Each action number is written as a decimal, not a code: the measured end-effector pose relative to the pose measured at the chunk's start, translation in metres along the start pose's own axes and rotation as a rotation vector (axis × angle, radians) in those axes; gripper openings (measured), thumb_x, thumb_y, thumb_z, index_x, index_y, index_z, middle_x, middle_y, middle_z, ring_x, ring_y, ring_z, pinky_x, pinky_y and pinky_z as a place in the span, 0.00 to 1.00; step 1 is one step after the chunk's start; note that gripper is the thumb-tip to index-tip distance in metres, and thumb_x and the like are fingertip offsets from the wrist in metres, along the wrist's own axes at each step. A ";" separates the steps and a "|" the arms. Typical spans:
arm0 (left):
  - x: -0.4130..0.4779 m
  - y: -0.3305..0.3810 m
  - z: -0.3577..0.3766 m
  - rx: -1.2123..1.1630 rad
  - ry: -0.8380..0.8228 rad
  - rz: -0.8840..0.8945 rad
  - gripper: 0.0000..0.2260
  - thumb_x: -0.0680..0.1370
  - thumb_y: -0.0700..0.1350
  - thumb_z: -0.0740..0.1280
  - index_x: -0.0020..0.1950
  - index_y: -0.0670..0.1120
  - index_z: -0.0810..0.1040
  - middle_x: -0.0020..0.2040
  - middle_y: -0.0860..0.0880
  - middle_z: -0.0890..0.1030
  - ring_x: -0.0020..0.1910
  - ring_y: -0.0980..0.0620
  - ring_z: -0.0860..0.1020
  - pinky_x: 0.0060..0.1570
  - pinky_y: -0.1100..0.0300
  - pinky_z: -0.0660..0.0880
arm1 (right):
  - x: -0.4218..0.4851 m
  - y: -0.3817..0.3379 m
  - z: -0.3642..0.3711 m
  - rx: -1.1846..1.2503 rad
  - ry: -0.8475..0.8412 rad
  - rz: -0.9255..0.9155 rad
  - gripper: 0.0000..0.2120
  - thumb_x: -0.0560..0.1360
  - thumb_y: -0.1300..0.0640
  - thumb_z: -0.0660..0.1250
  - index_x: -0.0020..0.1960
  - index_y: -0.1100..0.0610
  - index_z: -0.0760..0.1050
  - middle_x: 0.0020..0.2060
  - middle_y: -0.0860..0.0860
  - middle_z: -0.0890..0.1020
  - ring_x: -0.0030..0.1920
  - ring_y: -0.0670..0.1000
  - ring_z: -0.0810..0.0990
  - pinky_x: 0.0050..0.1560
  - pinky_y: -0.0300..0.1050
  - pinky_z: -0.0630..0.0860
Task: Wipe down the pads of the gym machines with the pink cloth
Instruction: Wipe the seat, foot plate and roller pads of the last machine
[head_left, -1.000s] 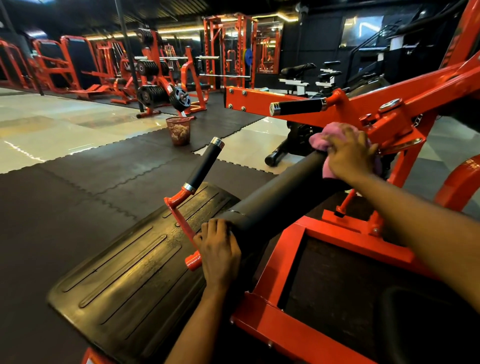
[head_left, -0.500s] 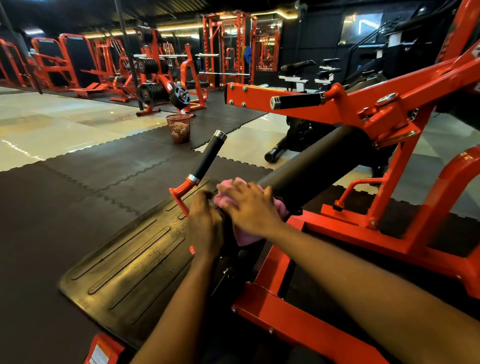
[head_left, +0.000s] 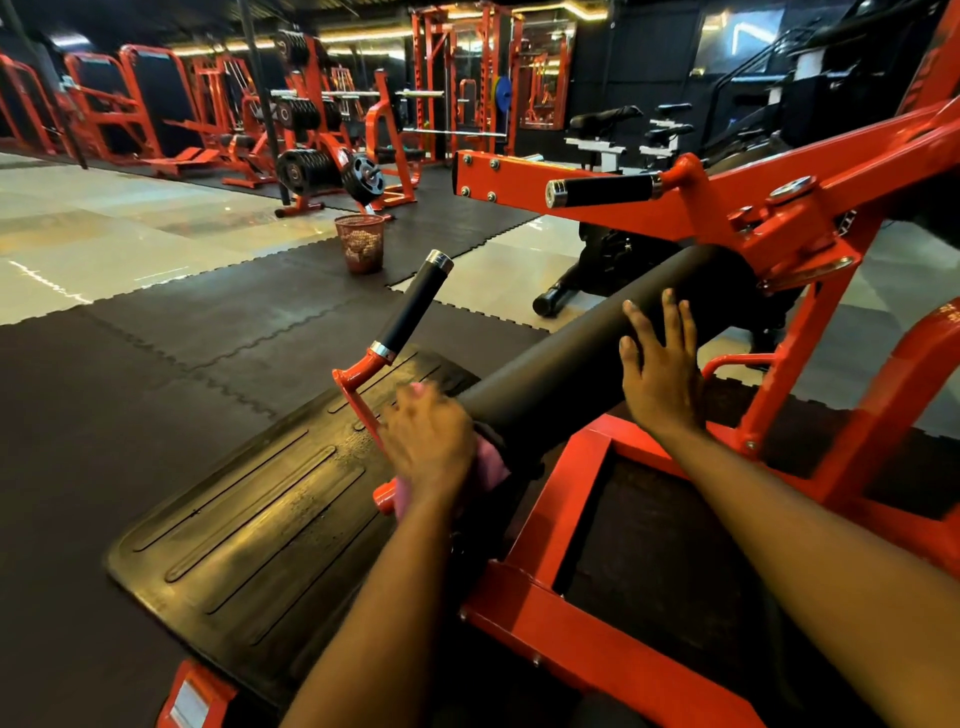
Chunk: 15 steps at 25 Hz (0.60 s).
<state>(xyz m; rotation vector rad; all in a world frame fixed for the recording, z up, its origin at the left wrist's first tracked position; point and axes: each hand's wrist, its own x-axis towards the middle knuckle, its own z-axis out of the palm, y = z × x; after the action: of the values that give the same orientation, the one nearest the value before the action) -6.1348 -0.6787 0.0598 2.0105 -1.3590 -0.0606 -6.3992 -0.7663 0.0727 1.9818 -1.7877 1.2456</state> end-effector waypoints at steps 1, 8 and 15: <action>-0.001 -0.011 -0.003 0.002 0.016 -0.014 0.15 0.82 0.49 0.56 0.65 0.48 0.76 0.64 0.41 0.72 0.61 0.42 0.70 0.56 0.47 0.70 | -0.009 0.006 0.002 0.040 0.025 -0.006 0.23 0.84 0.51 0.57 0.78 0.44 0.64 0.82 0.52 0.52 0.82 0.56 0.47 0.77 0.62 0.58; 0.015 0.018 0.009 0.078 0.040 -0.049 0.12 0.79 0.47 0.60 0.61 0.47 0.74 0.60 0.40 0.73 0.60 0.38 0.70 0.57 0.44 0.72 | -0.017 0.018 0.005 0.148 0.068 0.007 0.24 0.82 0.56 0.63 0.77 0.47 0.67 0.82 0.55 0.54 0.81 0.59 0.50 0.77 0.65 0.58; 0.034 0.153 0.032 -0.058 -0.066 0.310 0.13 0.79 0.51 0.59 0.59 0.50 0.77 0.58 0.43 0.73 0.57 0.41 0.72 0.52 0.44 0.70 | -0.019 0.029 0.001 0.090 0.066 -0.019 0.24 0.80 0.54 0.66 0.75 0.49 0.69 0.80 0.56 0.57 0.78 0.62 0.56 0.72 0.63 0.66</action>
<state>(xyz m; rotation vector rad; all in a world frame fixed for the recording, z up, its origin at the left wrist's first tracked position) -6.2551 -0.7552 0.1336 1.7430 -1.6766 -0.0257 -6.4236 -0.7603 0.0484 1.9748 -1.7062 1.3921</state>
